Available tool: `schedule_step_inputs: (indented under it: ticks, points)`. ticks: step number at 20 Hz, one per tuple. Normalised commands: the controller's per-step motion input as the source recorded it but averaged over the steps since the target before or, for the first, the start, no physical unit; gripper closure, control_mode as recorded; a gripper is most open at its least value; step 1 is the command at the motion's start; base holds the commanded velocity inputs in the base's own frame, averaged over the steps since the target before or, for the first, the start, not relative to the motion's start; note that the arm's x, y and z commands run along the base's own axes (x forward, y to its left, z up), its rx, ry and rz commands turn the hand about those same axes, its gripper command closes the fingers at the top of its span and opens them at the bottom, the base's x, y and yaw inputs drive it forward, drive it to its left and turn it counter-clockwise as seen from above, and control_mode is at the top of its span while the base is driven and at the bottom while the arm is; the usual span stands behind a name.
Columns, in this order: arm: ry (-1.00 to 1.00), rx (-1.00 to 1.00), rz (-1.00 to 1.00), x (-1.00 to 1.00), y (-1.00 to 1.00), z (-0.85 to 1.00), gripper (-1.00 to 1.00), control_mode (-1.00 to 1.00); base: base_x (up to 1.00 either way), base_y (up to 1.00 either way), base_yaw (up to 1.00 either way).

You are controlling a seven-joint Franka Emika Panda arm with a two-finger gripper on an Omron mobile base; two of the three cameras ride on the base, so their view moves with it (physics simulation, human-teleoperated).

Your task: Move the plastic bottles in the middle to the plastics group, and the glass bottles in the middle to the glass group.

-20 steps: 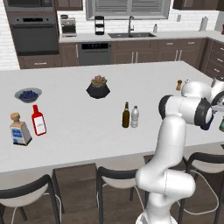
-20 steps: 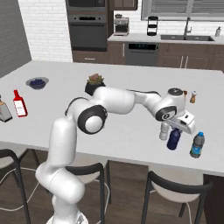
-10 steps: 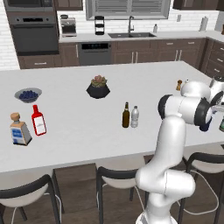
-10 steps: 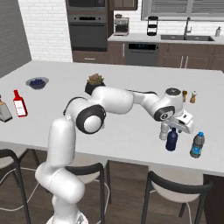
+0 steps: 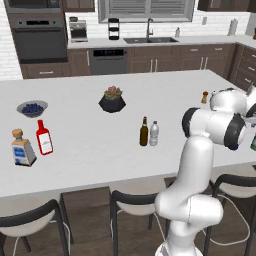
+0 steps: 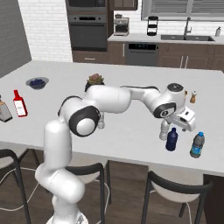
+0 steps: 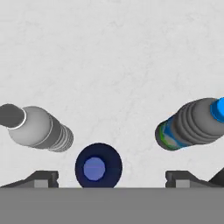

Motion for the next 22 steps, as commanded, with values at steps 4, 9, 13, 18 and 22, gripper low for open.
schedule_step_inputs:
  ticks: [4, 9, 13, 18, 22]
  points:
    - [-0.02, 0.00, 0.00, -0.60, 0.59, 0.81, -1.00, -1.00, 0.00, 0.00, 0.00]
    - [-0.03, 0.00, 0.04, -0.31, 0.96, 0.67, -1.00, -1.00, 0.00, 0.00, 0.00]
    - [0.00, 0.00, 0.08, -0.24, 0.88, 0.78, -1.00, -1.00, 0.00, 0.00, 0.00]
    - [0.01, 0.00, 0.11, -0.12, 0.95, 0.55, -1.00, -1.00, 0.00, 0.00, 0.00]
    - [0.02, 0.00, 0.13, -0.04, 1.00, 0.35, -1.00, -1.00, 0.00, 0.00, 0.00]
